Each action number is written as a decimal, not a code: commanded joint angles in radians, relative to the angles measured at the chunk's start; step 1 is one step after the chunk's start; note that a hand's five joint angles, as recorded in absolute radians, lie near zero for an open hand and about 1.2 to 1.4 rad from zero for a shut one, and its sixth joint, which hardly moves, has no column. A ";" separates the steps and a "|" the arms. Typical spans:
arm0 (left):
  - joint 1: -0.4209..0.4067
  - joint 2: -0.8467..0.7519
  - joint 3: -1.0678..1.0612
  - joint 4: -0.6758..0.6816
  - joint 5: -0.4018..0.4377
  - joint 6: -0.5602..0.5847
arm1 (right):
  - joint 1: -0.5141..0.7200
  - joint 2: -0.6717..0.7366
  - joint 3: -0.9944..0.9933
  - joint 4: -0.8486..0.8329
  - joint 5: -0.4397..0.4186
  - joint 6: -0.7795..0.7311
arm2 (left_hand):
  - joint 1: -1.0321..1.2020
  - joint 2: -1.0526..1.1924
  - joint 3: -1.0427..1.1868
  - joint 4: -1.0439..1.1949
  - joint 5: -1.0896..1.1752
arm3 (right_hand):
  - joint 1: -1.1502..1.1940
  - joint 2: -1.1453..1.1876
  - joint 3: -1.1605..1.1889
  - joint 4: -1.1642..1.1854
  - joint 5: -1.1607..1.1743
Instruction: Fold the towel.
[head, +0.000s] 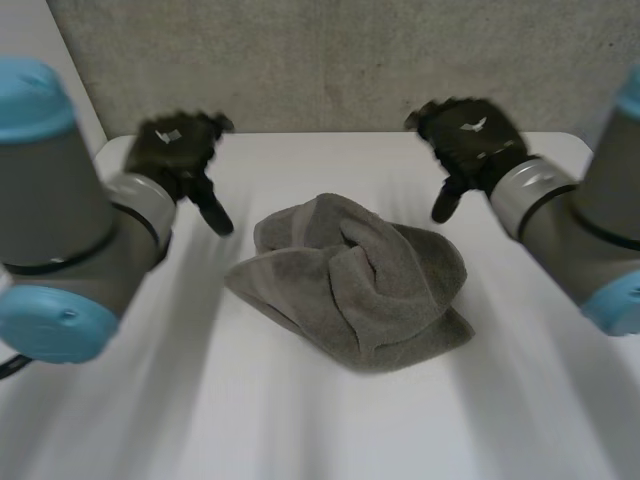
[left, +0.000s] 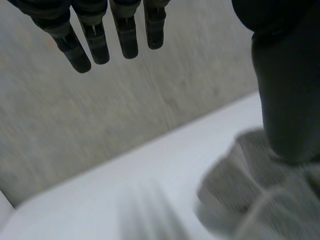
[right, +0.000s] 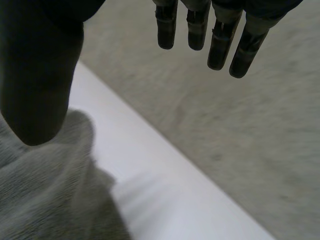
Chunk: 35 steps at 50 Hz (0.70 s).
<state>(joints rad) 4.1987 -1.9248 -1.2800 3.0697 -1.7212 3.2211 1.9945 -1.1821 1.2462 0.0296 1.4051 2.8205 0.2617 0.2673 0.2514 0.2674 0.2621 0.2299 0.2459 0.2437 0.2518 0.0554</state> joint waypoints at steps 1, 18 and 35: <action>-0.038 -0.200 0.016 0.001 -0.001 -0.003 | 0.042 0.293 -0.206 0.022 -0.025 -0.015 | -0.019 -0.024 -0.008 -0.025 -0.194 | -0.055 -0.071 -0.069 -0.077 -0.055; -0.092 -0.408 0.079 0.006 -0.006 0.010 | 0.069 0.552 -0.378 0.030 0.087 -0.111 | 0.604 0.598 0.614 0.598 0.429 | 0.739 0.723 0.725 0.717 0.739; -0.097 -0.182 -0.037 0.000 -0.032 -0.001 | 0.026 0.078 0.139 0.144 0.080 -0.173 | 1.135 1.129 1.145 1.129 0.960 | 1.166 1.150 1.153 1.145 1.166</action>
<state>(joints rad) 4.1032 -2.2529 -1.2365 3.0701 -1.7503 3.2217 2.0440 -0.9188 1.1812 0.0932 1.4952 2.6820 1.4108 1.4714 1.5371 1.5047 1.4703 1.3136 1.2996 1.3195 1.3340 1.1425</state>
